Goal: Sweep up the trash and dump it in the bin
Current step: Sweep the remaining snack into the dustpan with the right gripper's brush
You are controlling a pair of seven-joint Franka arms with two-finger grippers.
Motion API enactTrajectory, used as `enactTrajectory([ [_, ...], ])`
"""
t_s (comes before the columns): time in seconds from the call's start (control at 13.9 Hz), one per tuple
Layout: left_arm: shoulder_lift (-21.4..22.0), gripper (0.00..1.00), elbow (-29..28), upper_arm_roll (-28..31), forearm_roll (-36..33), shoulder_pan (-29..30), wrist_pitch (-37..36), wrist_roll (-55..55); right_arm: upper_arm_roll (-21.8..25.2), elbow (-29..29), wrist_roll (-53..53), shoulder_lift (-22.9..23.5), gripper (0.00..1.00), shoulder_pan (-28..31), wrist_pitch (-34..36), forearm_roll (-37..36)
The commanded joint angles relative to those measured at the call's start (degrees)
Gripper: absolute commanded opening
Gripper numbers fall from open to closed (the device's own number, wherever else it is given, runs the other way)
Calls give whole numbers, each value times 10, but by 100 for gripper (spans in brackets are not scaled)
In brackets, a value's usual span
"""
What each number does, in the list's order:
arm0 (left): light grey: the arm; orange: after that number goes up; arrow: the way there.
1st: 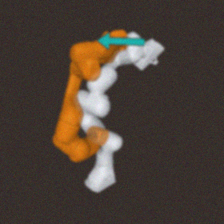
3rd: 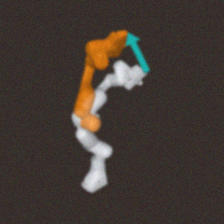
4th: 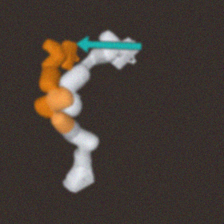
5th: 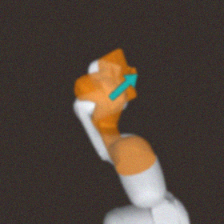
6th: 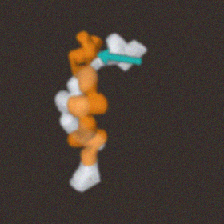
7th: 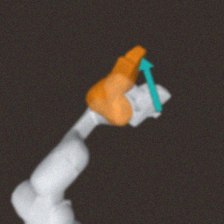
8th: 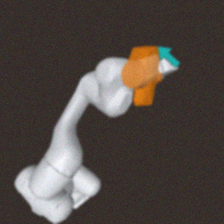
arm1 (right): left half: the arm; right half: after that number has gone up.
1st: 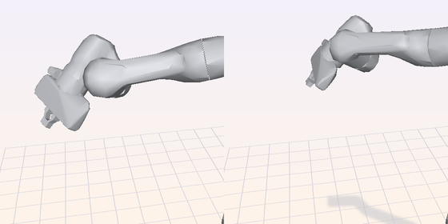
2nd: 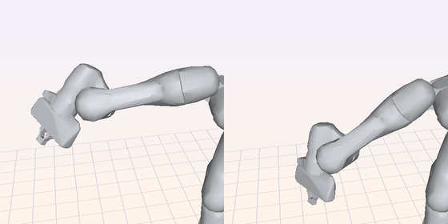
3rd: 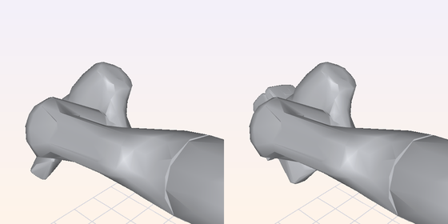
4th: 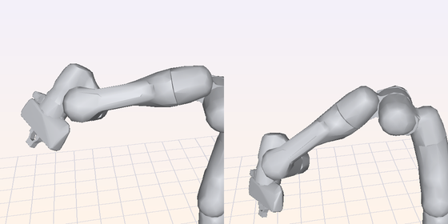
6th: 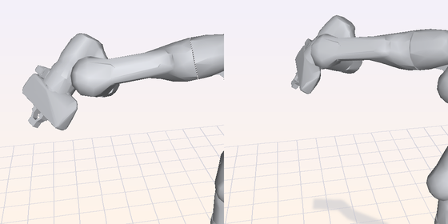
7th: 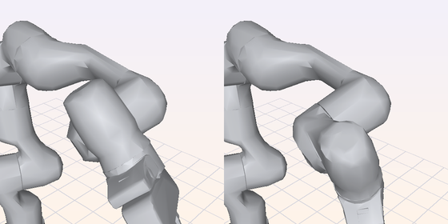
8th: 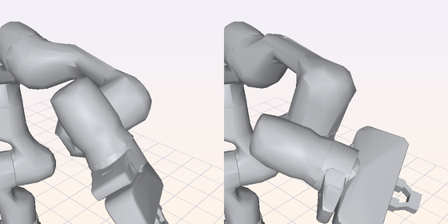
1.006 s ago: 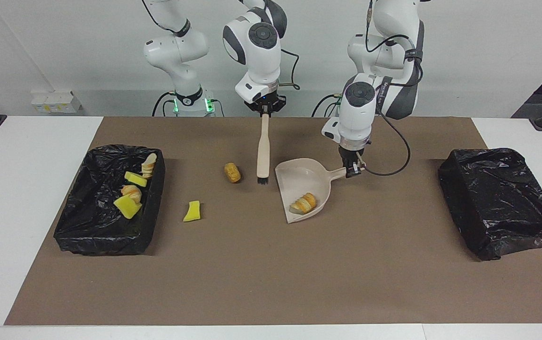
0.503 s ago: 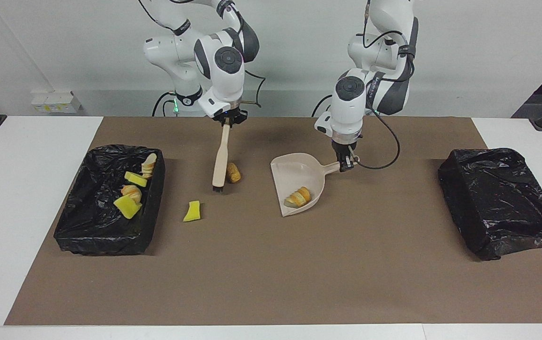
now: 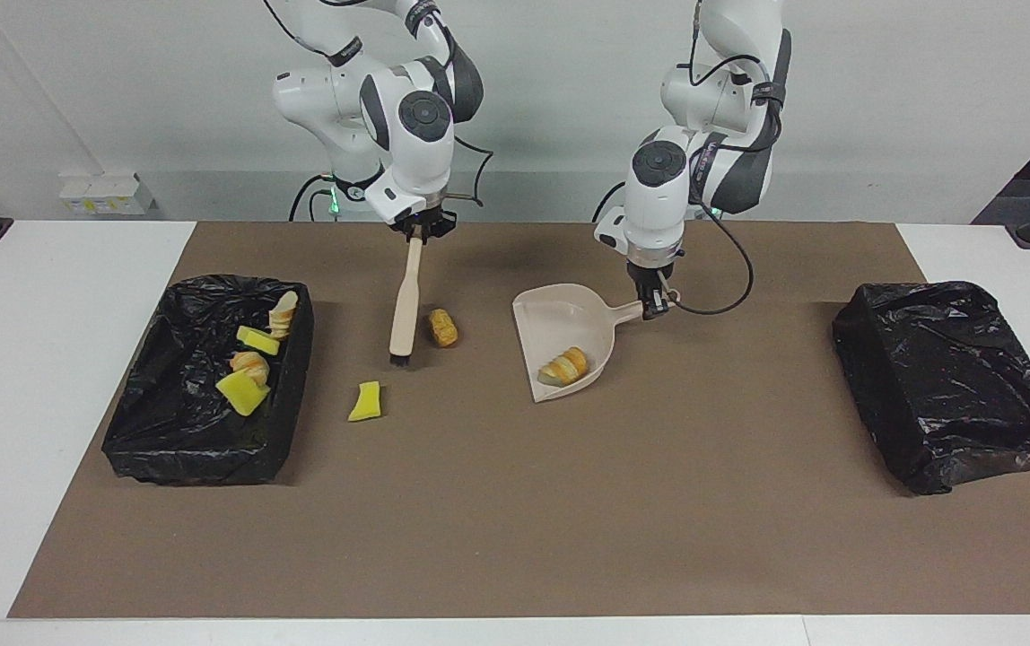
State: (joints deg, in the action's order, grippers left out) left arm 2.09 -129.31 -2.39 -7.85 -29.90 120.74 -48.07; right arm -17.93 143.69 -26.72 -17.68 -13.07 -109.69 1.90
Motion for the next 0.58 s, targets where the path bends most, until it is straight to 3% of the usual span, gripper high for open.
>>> enactTrajectory([
  [0.0, 22, 0, -28, 6, -13, -11, 14, 10, -3, 11, 19, 35, 0, -16, -68, -6],
  [0.14, 22, 0, -29, 6, -13, -11, 12, 26, -3, -25, 5, 90, 0, -51, -113, 8],
  [0.36, 22, 0, -32, 6, -13, -11, 10, 30, -3, -114, -44, 177, 0, -75, -120, 18],
  [0.5, 24, 0, -33, 6, -13, -11, 14, 30, -4, -160, -88, 211, 0, -101, -123, 20],
])
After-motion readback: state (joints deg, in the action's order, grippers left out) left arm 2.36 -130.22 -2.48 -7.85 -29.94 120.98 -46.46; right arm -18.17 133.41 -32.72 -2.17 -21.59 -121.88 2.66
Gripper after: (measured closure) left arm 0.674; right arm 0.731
